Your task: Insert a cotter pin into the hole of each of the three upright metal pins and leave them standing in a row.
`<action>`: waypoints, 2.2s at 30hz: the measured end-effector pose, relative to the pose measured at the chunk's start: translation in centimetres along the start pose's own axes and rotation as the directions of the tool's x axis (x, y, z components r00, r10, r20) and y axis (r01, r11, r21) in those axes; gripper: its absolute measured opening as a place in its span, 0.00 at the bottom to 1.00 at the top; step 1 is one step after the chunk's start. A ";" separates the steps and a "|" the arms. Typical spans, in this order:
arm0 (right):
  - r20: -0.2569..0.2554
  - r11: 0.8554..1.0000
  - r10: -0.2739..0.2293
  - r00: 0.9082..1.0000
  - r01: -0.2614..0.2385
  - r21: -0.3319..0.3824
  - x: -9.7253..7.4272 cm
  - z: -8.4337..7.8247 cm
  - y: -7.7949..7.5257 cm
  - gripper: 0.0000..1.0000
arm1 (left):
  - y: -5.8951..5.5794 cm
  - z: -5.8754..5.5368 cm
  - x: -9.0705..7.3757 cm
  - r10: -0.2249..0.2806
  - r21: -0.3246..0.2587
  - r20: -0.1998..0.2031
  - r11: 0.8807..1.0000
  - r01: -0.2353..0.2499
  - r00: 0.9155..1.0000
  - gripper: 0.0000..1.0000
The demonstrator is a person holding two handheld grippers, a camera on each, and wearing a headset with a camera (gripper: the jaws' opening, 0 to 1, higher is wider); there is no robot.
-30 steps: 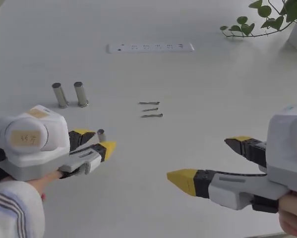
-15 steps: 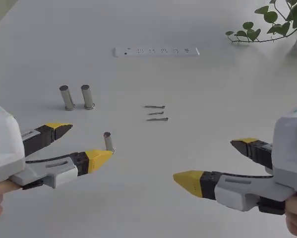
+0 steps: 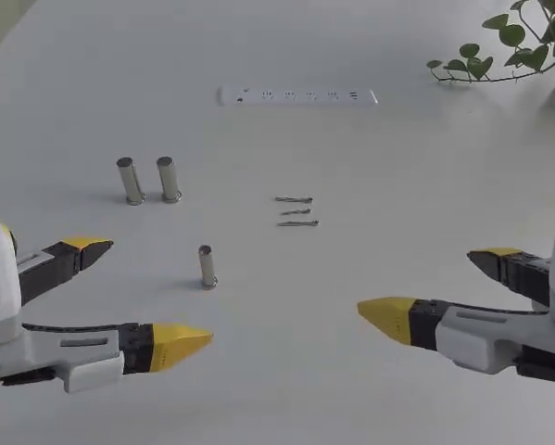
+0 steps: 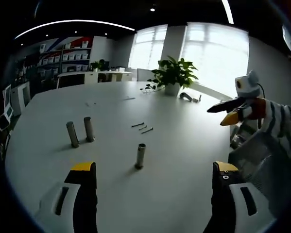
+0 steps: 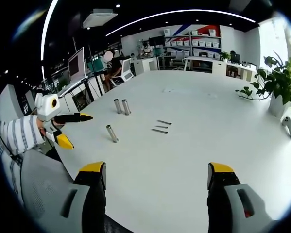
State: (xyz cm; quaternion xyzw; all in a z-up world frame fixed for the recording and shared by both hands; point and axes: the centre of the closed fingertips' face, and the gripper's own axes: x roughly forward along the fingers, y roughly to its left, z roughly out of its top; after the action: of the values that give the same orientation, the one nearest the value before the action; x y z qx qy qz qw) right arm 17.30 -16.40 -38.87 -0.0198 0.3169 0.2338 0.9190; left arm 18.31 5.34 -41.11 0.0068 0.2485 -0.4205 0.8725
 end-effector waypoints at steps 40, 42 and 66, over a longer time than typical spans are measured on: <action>-0.135 0.868 0.220 0.966 -0.258 -0.424 6.8 6.5 0.5 0.59 | 0.5 -2.1 -2.1 0.024 -0.040 -0.011 0.999 -0.025 1.000 0.99; -0.156 0.856 0.203 0.967 -0.252 -0.452 7.3 6.6 0.1 0.58 | 0.5 -2.2 -2.1 0.023 -0.042 -0.011 0.999 -0.024 1.000 0.99; -0.351 0.722 0.193 0.916 -0.375 -0.581 14.6 6.9 -0.6 0.34 | 0.7 -2.2 -1.9 0.009 -0.088 0.002 0.996 -0.008 1.000 0.99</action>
State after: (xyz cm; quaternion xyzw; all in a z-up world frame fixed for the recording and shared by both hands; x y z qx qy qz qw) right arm 31.64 -9.60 -42.04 -0.3121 0.3379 0.4617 0.7584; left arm 16.86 7.63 -42.34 -0.0309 0.2658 -0.4055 0.8740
